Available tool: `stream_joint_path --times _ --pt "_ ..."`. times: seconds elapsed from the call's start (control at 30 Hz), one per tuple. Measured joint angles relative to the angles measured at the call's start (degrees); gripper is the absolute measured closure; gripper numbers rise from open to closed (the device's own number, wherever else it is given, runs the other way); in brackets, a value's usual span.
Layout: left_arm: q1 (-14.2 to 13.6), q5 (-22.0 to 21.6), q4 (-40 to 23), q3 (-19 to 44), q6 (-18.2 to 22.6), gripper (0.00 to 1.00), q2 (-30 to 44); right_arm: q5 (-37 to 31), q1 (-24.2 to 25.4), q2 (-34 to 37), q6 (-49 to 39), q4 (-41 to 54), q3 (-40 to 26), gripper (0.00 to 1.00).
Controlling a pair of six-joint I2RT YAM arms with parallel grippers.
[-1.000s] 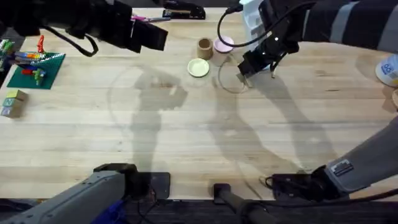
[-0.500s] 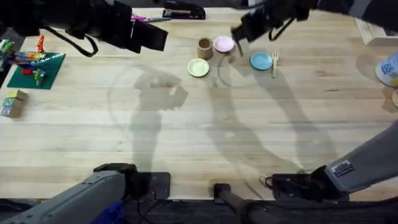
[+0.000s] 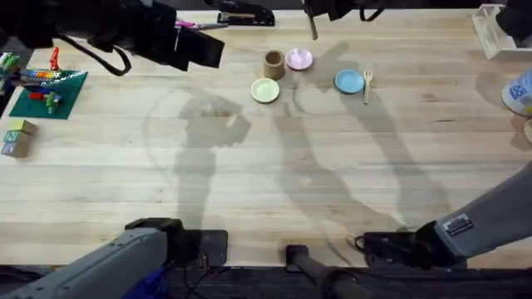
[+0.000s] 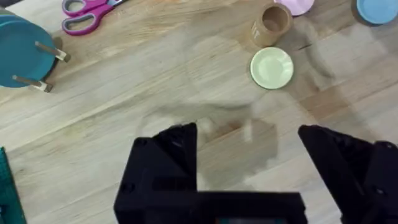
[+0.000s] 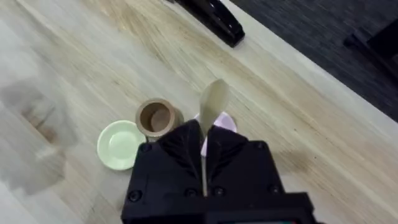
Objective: Pick up a utensil and set it on the pink plate, then put the other utensil in the container.
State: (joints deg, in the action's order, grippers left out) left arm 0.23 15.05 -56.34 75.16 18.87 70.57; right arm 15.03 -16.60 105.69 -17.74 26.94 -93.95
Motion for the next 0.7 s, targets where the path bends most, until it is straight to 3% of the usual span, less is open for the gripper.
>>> stream_joint_path --times 0.37,0.7 --pt "0.0 0.0 0.0 0.0 0.0 0.006 -0.01 -5.8 -3.28 1.87 0.29 -0.17 -2.87 0.971" --pt "0.0 0.0 0.0 0.0 0.0 0.006 -0.02 -7.37 -3.91 13.37 4.3 1.12 -7.32 0.972"
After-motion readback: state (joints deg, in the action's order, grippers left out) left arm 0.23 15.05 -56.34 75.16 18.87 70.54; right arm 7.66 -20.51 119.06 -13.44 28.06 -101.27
